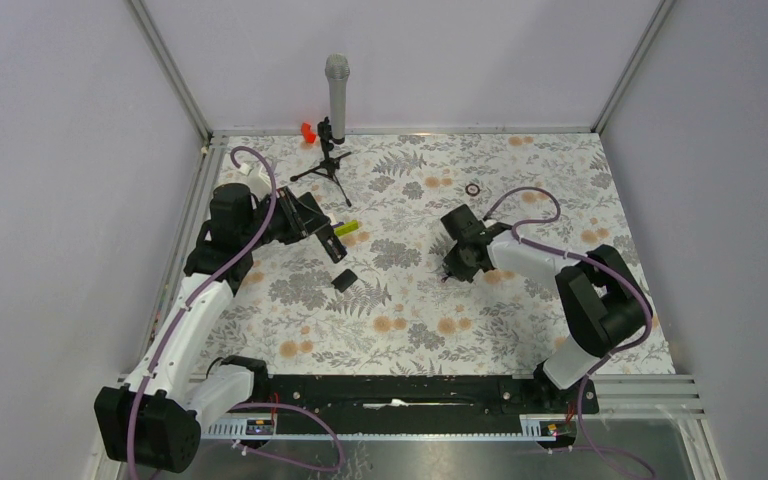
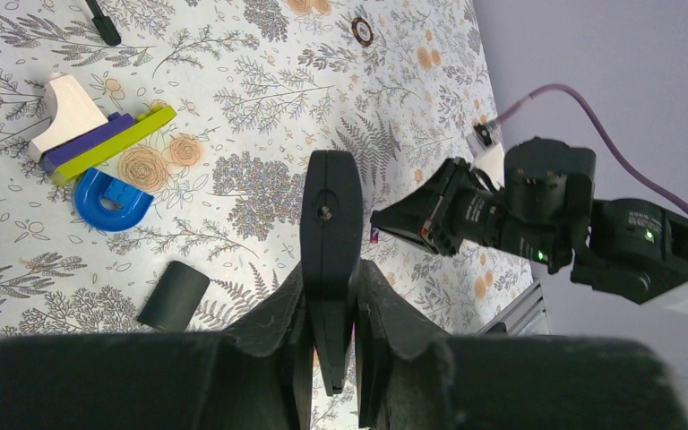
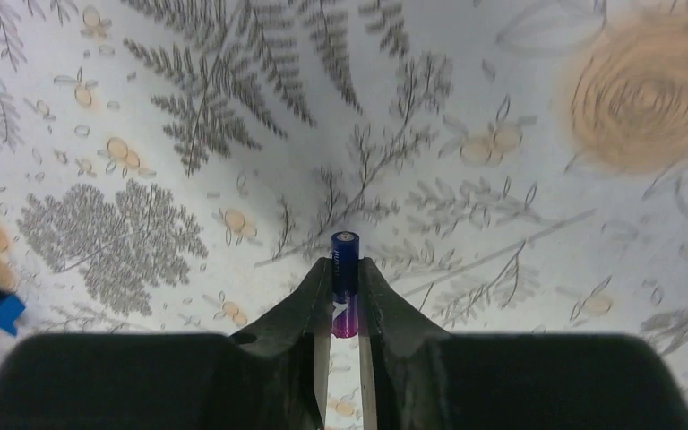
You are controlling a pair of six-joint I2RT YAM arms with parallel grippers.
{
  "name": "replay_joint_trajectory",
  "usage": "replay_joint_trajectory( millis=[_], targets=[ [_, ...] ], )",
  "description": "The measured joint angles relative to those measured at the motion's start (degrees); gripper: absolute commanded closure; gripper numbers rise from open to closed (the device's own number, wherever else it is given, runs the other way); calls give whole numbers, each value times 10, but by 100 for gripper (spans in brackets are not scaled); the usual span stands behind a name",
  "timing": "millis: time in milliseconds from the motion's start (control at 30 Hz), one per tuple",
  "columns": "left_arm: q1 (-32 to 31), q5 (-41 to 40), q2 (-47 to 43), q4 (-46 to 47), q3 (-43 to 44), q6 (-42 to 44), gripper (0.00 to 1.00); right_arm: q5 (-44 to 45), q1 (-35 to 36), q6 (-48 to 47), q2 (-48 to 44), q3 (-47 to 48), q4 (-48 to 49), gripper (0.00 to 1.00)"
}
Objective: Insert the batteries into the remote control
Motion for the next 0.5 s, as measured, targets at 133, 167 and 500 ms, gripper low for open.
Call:
replay_joint_trajectory(
  millis=[133, 167, 500],
  targets=[
    [0, -1, -1, 2, -3, 2, 100, 1, 23, 60, -20, -15, -2, 65],
    [0, -1, -2, 2, -5, 2, 100, 5, 23, 65, -19, -15, -3, 60],
    [6, 0, -2, 2, -10, 2, 100, 63, 21, -42, -25, 10, 8, 38]
  ],
)
